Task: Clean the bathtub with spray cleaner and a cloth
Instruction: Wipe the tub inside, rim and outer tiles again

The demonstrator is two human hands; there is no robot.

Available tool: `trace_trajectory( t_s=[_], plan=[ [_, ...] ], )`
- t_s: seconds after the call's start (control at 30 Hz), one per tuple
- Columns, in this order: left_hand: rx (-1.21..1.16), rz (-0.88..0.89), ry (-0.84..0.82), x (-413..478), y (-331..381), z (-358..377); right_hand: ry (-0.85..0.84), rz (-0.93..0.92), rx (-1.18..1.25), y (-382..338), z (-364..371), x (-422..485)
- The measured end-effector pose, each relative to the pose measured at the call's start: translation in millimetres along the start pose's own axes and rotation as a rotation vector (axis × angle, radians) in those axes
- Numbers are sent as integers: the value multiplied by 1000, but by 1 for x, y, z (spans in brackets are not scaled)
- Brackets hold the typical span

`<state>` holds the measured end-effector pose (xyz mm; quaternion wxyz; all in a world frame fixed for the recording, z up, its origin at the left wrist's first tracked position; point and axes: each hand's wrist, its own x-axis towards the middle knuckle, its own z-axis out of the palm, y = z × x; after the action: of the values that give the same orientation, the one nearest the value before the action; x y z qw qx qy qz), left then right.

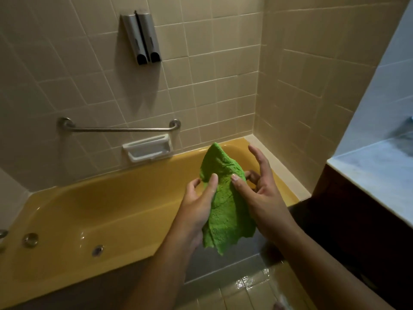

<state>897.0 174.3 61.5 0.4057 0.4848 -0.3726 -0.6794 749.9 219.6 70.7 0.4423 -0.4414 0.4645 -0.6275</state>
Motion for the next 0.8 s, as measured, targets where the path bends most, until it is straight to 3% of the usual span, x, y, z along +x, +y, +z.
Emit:
trace_trajectory(
  t_s=[0.13, 0.23, 0.37, 0.47, 0.67, 0.8],
  plan=[
    [-30, 116, 74, -3, -12, -3, -18, 22, -17, 4, 0, 2],
    [-5, 259, 229, -3, -18, -11, -45, 22, -90, 13, 3, 9],
    [23, 370, 451, 4, -24, -26, -338, 50, -195, 36, 2, 22],
    [18, 392, 590, 6, -29, -33, -588, -61, -500, 54, 1, 37],
    [65, 490, 911, 5, -44, -31, -790, -361, -960, 76, 10, 81],
    [68, 533, 1012, -14, -51, -35, -898, -482, -991, 96, 31, 88]
  ],
)
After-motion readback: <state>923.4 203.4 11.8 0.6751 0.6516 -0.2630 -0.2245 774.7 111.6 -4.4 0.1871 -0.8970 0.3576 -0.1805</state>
